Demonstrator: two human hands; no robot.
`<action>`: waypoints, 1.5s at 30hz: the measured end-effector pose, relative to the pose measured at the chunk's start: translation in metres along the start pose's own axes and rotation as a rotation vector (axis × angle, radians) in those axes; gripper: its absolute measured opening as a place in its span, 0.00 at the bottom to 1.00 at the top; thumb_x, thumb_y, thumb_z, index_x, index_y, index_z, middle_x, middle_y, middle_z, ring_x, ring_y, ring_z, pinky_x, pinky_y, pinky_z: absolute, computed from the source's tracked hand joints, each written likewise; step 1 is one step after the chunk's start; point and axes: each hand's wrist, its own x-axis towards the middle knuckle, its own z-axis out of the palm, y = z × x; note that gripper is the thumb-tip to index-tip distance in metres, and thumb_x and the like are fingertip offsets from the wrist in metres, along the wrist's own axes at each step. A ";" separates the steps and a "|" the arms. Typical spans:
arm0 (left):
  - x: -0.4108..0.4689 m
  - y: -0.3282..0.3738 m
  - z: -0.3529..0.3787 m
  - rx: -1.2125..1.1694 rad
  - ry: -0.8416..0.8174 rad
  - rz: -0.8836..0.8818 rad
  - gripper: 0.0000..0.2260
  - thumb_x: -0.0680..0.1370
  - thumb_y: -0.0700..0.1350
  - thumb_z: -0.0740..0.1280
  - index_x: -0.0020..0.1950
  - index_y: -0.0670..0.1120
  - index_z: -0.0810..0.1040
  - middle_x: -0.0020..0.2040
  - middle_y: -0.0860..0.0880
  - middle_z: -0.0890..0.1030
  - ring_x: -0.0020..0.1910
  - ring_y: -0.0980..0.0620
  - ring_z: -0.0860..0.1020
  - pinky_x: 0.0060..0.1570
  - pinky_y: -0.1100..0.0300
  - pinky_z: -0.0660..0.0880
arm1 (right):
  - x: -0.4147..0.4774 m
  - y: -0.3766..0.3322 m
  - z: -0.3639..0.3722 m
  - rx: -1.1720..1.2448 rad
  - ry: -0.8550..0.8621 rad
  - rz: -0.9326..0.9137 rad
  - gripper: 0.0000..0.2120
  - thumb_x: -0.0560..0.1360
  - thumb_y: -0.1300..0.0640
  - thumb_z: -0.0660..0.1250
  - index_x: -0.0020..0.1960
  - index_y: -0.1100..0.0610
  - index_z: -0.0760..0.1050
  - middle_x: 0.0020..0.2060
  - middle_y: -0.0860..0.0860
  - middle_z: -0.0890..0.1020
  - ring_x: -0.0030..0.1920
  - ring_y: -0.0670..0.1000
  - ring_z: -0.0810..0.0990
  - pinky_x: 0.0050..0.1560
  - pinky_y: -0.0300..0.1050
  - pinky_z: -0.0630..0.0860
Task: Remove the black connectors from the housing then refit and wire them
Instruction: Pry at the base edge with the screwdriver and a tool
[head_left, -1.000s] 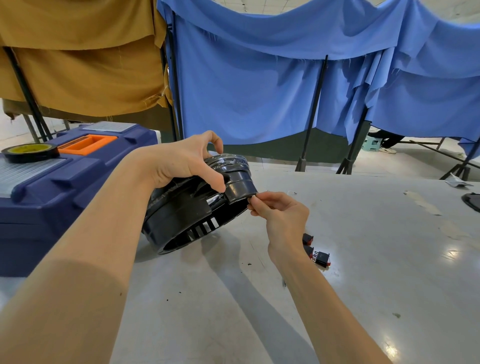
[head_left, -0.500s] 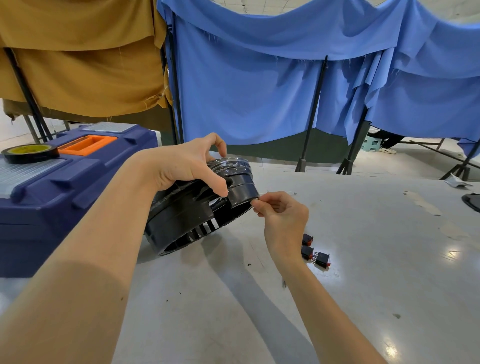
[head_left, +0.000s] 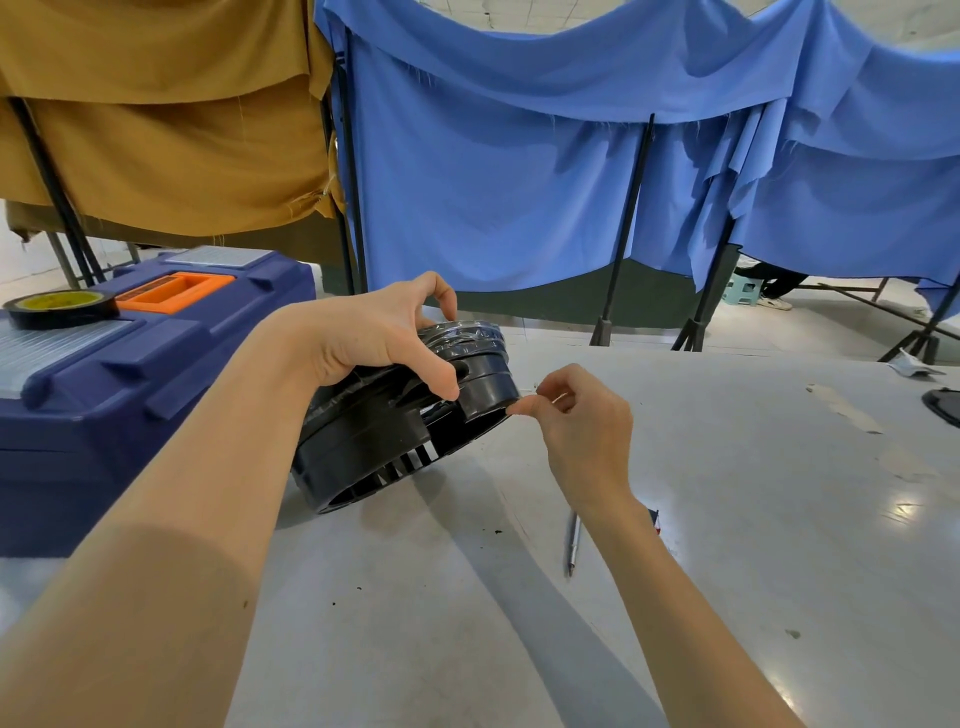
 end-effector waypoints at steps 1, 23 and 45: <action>0.001 0.000 0.001 -0.004 -0.002 0.000 0.30 0.57 0.40 0.77 0.54 0.52 0.67 0.49 0.40 0.84 0.40 0.43 0.83 0.35 0.56 0.80 | 0.000 0.000 -0.001 -0.029 0.017 -0.043 0.10 0.68 0.54 0.77 0.41 0.57 0.78 0.32 0.44 0.76 0.32 0.46 0.73 0.37 0.46 0.75; 0.000 0.005 0.050 0.221 -0.043 0.059 0.30 0.65 0.41 0.77 0.56 0.56 0.61 0.51 0.54 0.75 0.47 0.50 0.78 0.42 0.59 0.78 | -0.019 0.035 -0.023 -0.374 0.062 -0.617 0.20 0.65 0.63 0.78 0.54 0.67 0.78 0.40 0.58 0.83 0.36 0.57 0.80 0.30 0.45 0.76; -0.052 -0.066 0.138 0.628 0.010 0.331 0.32 0.62 0.43 0.76 0.53 0.55 0.56 0.43 0.57 0.69 0.40 0.54 0.71 0.29 0.64 0.66 | -0.073 0.072 -0.024 -0.409 -0.174 -0.908 0.27 0.76 0.48 0.65 0.69 0.62 0.66 0.62 0.61 0.78 0.68 0.61 0.72 0.65 0.61 0.71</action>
